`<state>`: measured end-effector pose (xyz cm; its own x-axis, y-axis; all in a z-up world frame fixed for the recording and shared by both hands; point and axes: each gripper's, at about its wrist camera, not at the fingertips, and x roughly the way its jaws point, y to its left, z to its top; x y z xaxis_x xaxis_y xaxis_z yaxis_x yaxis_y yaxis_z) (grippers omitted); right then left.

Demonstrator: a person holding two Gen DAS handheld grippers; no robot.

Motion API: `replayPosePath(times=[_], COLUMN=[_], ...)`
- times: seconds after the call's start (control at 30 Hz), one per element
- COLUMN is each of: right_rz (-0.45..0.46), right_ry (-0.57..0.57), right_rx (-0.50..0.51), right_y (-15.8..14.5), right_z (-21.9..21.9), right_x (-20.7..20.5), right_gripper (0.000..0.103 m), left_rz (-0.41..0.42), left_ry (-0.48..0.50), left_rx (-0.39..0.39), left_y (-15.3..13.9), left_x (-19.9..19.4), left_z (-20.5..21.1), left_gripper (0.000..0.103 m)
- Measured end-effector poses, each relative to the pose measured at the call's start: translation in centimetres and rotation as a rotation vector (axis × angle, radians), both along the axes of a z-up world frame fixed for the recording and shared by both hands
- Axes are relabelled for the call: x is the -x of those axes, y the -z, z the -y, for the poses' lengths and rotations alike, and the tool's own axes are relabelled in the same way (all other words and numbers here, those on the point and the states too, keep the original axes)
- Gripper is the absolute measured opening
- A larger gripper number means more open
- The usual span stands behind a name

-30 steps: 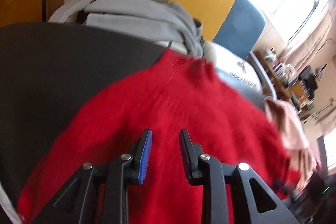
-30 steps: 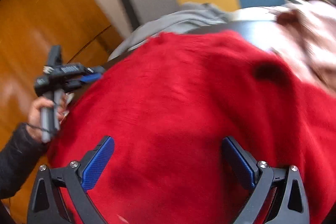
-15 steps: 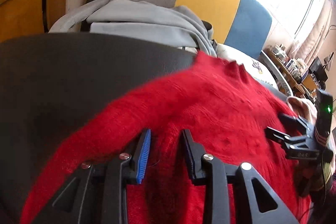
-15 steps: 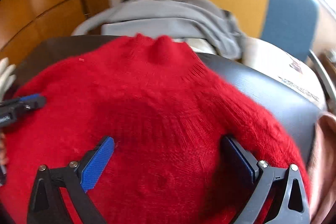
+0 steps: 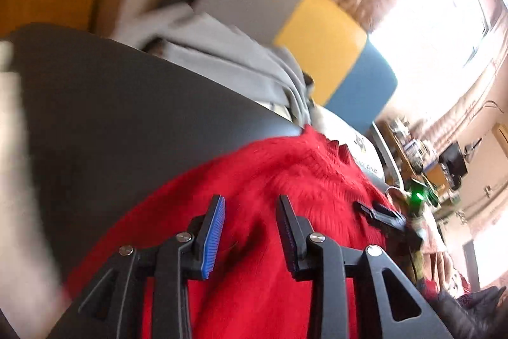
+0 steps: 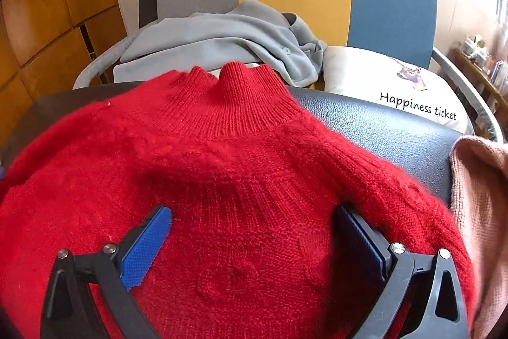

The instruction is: Fold clothes

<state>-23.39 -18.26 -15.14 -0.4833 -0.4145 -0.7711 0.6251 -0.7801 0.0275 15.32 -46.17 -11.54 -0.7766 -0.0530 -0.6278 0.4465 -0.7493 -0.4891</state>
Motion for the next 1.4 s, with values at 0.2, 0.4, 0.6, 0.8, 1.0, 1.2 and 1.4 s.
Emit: replayPosePath(times=[0.2, 0.4, 0.6, 0.8, 1.0, 1.2, 1.4], right_rz=[0.017, 0.115, 0.121, 0.062, 0.01, 0.013, 0.028], right_ry=[-0.005, -0.056, -0.194, -0.206, -0.205, -0.204, -0.203], right_rx=[-0.019, 0.17, 0.187, 0.047, -0.037, -0.01, 0.027], right_y=[0.0, -4.8, -5.5, -0.1, 0.4, 0.2, 0.0], right_z=[0.3, -1.0, -2.4, -4.0, -3.0, -3.5, -4.0], right_x=[0.0, -3.6, -12.3, -15.9, -16.7, -16.5, -16.1], right_gripper=[0.103, 0.103, 0.103, 0.103, 0.103, 0.103, 0.103], left_rz=[0.194, 0.345, 0.392, 0.326, 0.1, -0.014, 0.121], left_ry=[-0.135, -0.208, -0.224, -0.143, -0.196, -0.263, -0.421], left_rx=[0.216, 0.18, 0.192, 0.178, 0.209, 0.425, 0.591], left_y=[0.0, 4.3, 6.5, 4.9, -2.2, -12.5, -17.5], left_x=[-15.6, -20.3, -17.2, -12.5, -7.9, -1.6, 3.5], left_z=[-4.4, -6.1, -6.2, -8.5, -7.3, -3.7, 3.5], left_gripper=[0.033, 0.042, 0.066, 0.01, 0.01, 0.01, 0.02])
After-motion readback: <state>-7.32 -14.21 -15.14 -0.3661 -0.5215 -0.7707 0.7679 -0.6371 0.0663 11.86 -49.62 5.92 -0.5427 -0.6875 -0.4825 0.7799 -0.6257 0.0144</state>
